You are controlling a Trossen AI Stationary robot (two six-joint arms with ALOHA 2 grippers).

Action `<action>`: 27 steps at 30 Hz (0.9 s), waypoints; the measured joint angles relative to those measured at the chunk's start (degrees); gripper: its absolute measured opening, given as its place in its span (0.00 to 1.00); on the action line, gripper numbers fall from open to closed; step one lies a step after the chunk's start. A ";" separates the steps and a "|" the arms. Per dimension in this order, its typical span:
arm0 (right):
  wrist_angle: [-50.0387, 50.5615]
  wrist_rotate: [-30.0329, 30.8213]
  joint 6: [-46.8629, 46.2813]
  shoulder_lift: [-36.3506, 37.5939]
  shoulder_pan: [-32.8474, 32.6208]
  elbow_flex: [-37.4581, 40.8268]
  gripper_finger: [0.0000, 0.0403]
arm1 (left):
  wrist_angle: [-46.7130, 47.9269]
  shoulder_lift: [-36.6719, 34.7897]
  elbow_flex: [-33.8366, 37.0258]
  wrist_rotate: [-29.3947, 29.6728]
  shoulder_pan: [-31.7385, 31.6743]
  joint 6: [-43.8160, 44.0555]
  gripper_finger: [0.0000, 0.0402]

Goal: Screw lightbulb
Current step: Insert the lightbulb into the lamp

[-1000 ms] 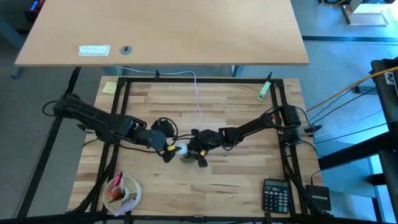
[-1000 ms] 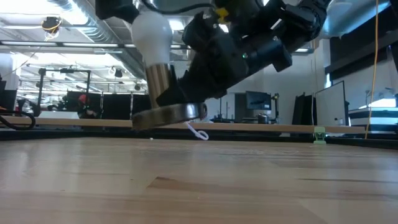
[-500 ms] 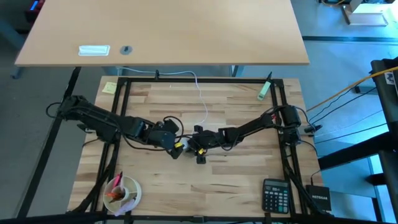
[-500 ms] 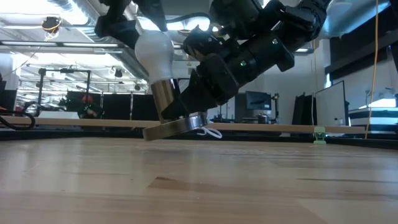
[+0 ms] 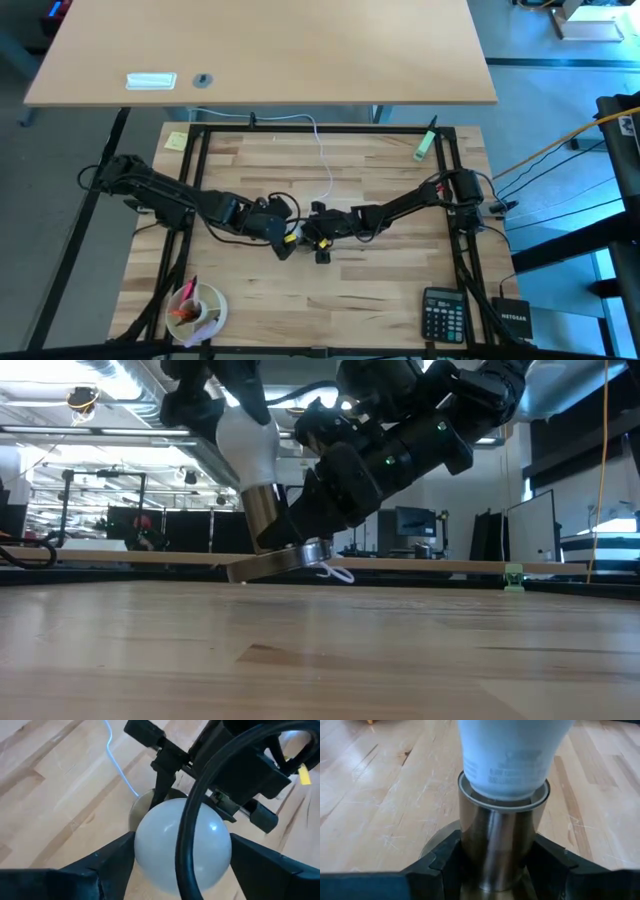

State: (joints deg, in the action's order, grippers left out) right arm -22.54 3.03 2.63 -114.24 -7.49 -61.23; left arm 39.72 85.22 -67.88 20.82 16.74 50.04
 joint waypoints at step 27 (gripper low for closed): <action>-0.53 -42.05 -1.12 0.74 -0.33 -3.02 0.45 | -12.30 0.18 -0.15 -21.19 0.30 -56.10 0.60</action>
State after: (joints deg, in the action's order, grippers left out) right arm -23.06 -39.02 1.51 -113.49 -7.81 -64.25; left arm 27.42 85.41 -68.03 -0.37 17.04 -6.06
